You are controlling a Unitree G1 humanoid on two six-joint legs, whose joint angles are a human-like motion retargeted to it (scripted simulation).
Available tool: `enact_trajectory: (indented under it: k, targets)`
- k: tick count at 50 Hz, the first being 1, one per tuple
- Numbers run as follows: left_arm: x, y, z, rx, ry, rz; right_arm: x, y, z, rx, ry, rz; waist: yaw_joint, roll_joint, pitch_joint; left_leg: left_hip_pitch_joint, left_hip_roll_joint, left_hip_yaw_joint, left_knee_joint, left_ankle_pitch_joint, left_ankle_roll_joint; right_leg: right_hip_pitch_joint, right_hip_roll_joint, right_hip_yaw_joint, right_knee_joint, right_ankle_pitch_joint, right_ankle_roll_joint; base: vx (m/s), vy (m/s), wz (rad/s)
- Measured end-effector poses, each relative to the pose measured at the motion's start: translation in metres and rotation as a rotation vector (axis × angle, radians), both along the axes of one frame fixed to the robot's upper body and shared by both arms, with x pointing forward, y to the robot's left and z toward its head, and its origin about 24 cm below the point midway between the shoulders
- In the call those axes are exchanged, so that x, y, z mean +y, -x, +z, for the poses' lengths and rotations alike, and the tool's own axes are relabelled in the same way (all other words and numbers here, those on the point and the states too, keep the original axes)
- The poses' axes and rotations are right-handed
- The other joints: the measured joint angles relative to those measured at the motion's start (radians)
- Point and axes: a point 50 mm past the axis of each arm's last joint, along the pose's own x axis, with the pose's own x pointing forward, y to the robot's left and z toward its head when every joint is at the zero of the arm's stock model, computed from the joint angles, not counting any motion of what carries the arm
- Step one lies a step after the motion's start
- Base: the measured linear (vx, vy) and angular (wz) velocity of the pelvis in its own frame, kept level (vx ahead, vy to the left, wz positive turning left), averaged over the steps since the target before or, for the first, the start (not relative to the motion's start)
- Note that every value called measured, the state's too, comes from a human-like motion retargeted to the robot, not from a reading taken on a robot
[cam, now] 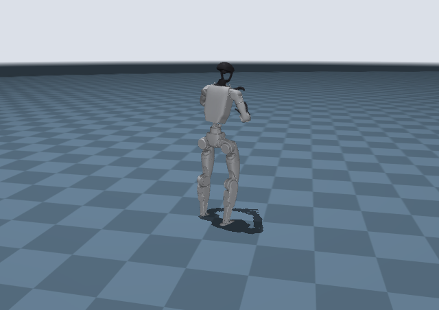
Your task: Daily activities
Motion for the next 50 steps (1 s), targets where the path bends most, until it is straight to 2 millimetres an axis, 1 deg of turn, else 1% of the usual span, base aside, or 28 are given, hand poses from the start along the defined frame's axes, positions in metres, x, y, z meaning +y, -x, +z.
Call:
enact_trajectory:
  k: [3, 5, 8, 11, 15, 18, 21, 22, 23, 24, 25, 26, 29, 30, 31, 32, 34, 36, 37, 38, 41, 42, 43, 46, 47, 48, 49, 50]
  targets:
    - [0.002, 0.010, -0.036, 0.124, -0.070, -0.019, -0.010, -0.005, 0.012, -0.019, -0.094, -0.121, -0.012, 0.007, 0.008, -0.003, 0.004, -0.003, -0.003, -0.002, 0.004, 0.000, 0.006, 0.005, -0.013, 0.003, -0.002, 0.00, 0.00, 0.00]
    - [0.003, 0.016, -0.061, 0.218, -0.098, -0.022, -0.020, -0.012, 0.016, -0.013, -0.147, -0.229, -0.019, 0.009, 0.013, -0.005, 0.005, -0.004, -0.003, -0.004, 0.006, 0.001, 0.010, 0.009, -0.021, 0.005, -0.003, 0.00, 0.00, 0.00]
    - [0.006, 0.023, -0.095, 0.352, -0.101, -0.002, -0.038, -0.027, 0.013, 0.045, -0.218, -0.419, -0.025, 0.016, 0.019, -0.005, 0.007, -0.005, -0.003, -0.007, 0.005, 0.004, 0.012, 0.010, -0.027, 0.005, -0.006, 0.00, 0.00, 0.00]
    - [0.008, 0.027, -0.124, 0.469, -0.079, 0.032, -0.051, -0.045, 0.007, 0.121, -0.280, -0.586, -0.027, 0.026, 0.022, -0.003, 0.007, -0.003, -0.003, -0.008, 0.003, 0.007, 0.012, 0.009, -0.028, 0.003, -0.011, 0.00, 0.00, 0.00]
    - [0.008, 0.032, -0.154, 0.588, -0.054, 0.075, -0.057, -0.068, 0.001, 0.216, -0.307, -0.727, -0.021, 0.039, 0.020, -0.004, 0.008, 0.000, -0.003, -0.007, 0.001, 0.007, 0.011, 0.004, -0.025, 0.002, -0.018, 0.00, 0.00, 0.00]
    - [0.006, 0.032, -0.163, 0.624, -0.058, 0.080, -0.051, -0.083, -0.001, 0.253, -0.263, -0.741, -0.013, 0.047, 0.015, -0.007, 0.008, -0.001, -0.003, -0.005, 0.001, 0.005, 0.010, -0.002, -0.023, 0.002, -0.021, 0.00, 0.00, 0.00]
    - [0.004, 0.030, -0.164, 0.631, -0.073, 0.069, -0.038, -0.092, -0.001, 0.245, -0.194, -0.690, -0.005, 0.049, 0.011, -0.013, 0.009, -0.004, -0.003, -0.002, 0.000, 0.003, 0.011, -0.009, -0.026, 0.004, -0.022, 0.00, 0.00, 0.00]
    - [0.002, 0.030, -0.164, 0.633, -0.075, 0.063, -0.032, -0.091, -0.004, 0.246, -0.171, -0.664, -0.003, 0.048, 0.015, -0.008, 0.007, -0.005, -0.002, 0.004, 0.000, 0.003, 0.005, -0.011, -0.011, 0.001, -0.022, -0.10, 0.00, 0.10]
    - [0.000, 0.032, -0.167, 0.644, -0.071, 0.054, -0.025, -0.087, -0.013, 0.263, -0.149, -0.633, 0.000, 0.043, 0.027, 0.012, -0.002, -0.005, 0.001, 0.018, 0.002, 0.003, -0.012, -0.011, 0.037, -0.008, -0.020, -0.08, -0.01, 0.09]
    - [0.001, 0.029, -0.161, 0.620, -0.070, 0.060, -0.021, -0.086, -0.012, 0.250, -0.134, -0.604, 0.000, 0.039, 0.026, 0.014, -0.004, -0.007, -0.001, 0.016, 0.002, 0.002, -0.013, -0.012, 0.042, -0.016, -0.019, 0.00, 0.00, 0.00]
    - [0.005, 0.022, -0.152, 0.579, -0.070, 0.073, -0.018, -0.087, -0.007, 0.223, -0.124, -0.575, -0.001, 0.035, 0.017, 0.007, -0.003, -0.011, -0.006, 0.004, 0.000, 0.002, -0.008, -0.013, 0.024, -0.024, -0.018, 0.07, -0.03, 0.07]
    - [0.007, 0.018, -0.144, 0.547, -0.063, 0.079, -0.014, -0.085, -0.006, 0.211, -0.115, -0.545, -0.001, 0.033, 0.014, 0.000, -0.001, -0.013, -0.004, 0.004, -0.001, 0.002, -0.004, -0.016, 0.012, -0.019, -0.019, 0.06, -0.03, 0.07]
    - [0.011, 0.009, -0.122, 0.449, -0.035, 0.099, -0.001, -0.077, -0.007, 0.196, -0.095, -0.465, 0.000, 0.029, 0.006, -0.014, 0.008, -0.019, -0.003, 0.006, -0.007, 0.005, 0.006, -0.022, -0.019, -0.003, -0.021, 0.00, 0.00, 0.00]
    - [0.012, 0.006, -0.115, 0.415, -0.024, 0.107, 0.003, -0.074, -0.009, 0.196, -0.092, -0.443, 0.000, 0.028, 0.004, -0.016, 0.010, -0.020, -0.002, 0.007, -0.008, 0.007, 0.010, -0.024, -0.028, 0.002, -0.022, -0.08, 0.00, 0.07]
    - [0.010, 0.008, -0.116, 0.408, -0.006, 0.106, 0.007, -0.066, -0.019, 0.226, -0.087, -0.424, 0.001, 0.024, 0.016, 0.004, 0.004, -0.020, 0.001, 0.021, -0.007, 0.010, -0.004, -0.024, 0.014, -0.003, -0.022, -0.11, 0.00, 0.07]
    - [0.009, 0.007, -0.113, 0.387, 0.008, 0.110, 0.010, -0.061, -0.025, 0.241, -0.084, -0.408, 0.001, 0.020, 0.021, 0.015, 0.000, -0.020, 0.002, 0.026, -0.006, 0.012, -0.011, -0.023, 0.036, -0.009, -0.021, 0.00, 0.00, 0.00]
    - [0.013, 0.001, -0.096, 0.303, 0.028, 0.135, 0.011, -0.061, -0.021, 0.226, -0.081, -0.392, -0.004, 0.016, 0.009, 0.000, 0.006, -0.025, -0.004, 0.009, -0.010, 0.012, 0.002, -0.023, -0.001, -0.012, -0.020, 0.04, -0.01, 0.01]
    - [0.013, -0.002, -0.087, 0.258, 0.047, 0.145, 0.013, -0.059, -0.023, 0.234, -0.076, -0.384, -0.006, 0.018, 0.005, -0.012, 0.012, -0.025, -0.003, 0.007, -0.012, 0.013, 0.012, -0.025, -0.027, 0.001, -0.021, 0.00, 0.00, 0.00]
    - [0.012, -0.002, -0.087, 0.249, 0.055, 0.145, 0.013, -0.056, -0.027, 0.247, -0.071, -0.383, -0.006, 0.018, 0.008, -0.009, 0.013, -0.024, -0.002, 0.011, -0.013, 0.014, 0.010, -0.026, -0.022, 0.005, -0.021, -0.10, 0.02, 0.06]
    - [0.009, 0.001, -0.093, 0.260, 0.064, 0.138, 0.015, -0.051, -0.038, 0.279, -0.065, -0.384, -0.003, 0.016, 0.020, 0.009, 0.007, -0.023, 0.000, 0.025, -0.011, 0.016, -0.003, -0.027, 0.016, 0.002, -0.019, -0.08, 0.02, 0.05]
    - [0.010, -0.002, -0.082, 0.195, 0.062, 0.150, 0.011, -0.054, -0.035, 0.263, -0.047, -0.392, -0.009, 0.016, 0.010, -0.011, 0.012, -0.024, -0.005, 0.005, -0.015, 0.014, 0.011, -0.027, -0.025, 0.002, -0.015, 0.03, 0.00, 0.00]
    - [0.008, -0.001, -0.082, 0.189, 0.062, 0.145, 0.011, -0.053, -0.037, 0.271, -0.040, -0.394, -0.008, 0.016, 0.013, -0.012, 0.013, -0.023, -0.004, 0.008, -0.016, 0.013, 0.010, -0.029, -0.025, 0.007, -0.014, -0.09, 0.04, 0.05]
    - [0.004, 0.002, -0.088, 0.200, 0.063, 0.130, 0.012, -0.049, -0.046, 0.296, -0.031, -0.395, -0.005, 0.015, 0.024, 0.003, 0.008, -0.021, -0.002, 0.022, -0.015, 0.014, -0.002, -0.030, 0.009, 0.007, -0.012, -0.08, 0.04, 0.05]
    - [0.002, 0.001, -0.076, 0.127, 0.042, 0.119, 0.008, -0.053, -0.040, 0.268, -0.003, -0.391, -0.007, 0.015, 0.012, -0.023, 0.013, -0.019, -0.005, 0.001, -0.019, 0.007, 0.011, -0.031, -0.037, 0.009, -0.006, 0.02, 0.00, -0.01]
    - [-0.001, 0.003, -0.075, 0.115, 0.037, 0.106, 0.009, -0.052, -0.043, 0.274, 0.009, -0.386, -0.006, 0.016, 0.013, -0.026, 0.014, -0.017, -0.005, 0.006, -0.019, 0.004, 0.011, -0.032, -0.038, 0.016, -0.005, -0.11, 0.04, 0.04]
    - [-0.006, 0.006, -0.079, 0.116, 0.033, 0.085, 0.010, -0.048, -0.051, 0.300, 0.024, -0.380, -0.001, 0.014, 0.022, -0.015, 0.009, -0.014, -0.005, 0.022, -0.018, 0.001, -0.001, -0.034, -0.005, 0.018, -0.003, -0.10, 0.04, 0.02]
    - [-0.008, 0.006, -0.074, 0.086, 0.023, 0.077, 0.010, -0.048, -0.052, 0.297, 0.045, -0.372, -0.001, 0.012, 0.018, -0.021, 0.008, -0.012, -0.006, 0.018, -0.019, -0.003, 0.000, -0.033, -0.010, 0.016, 0.000, 0.00, 0.00, 0.00]
    - [-0.008, 0.005, -0.065, 0.040, 0.010, 0.076, 0.008, -0.051, -0.049, 0.280, 0.069, -0.365, -0.004, 0.011, 0.008, -0.035, 0.010, -0.012, -0.007, 0.005, -0.020, -0.008, 0.007, -0.032, -0.032, 0.013, 0.002, 0.00, 0.00, 0.00]
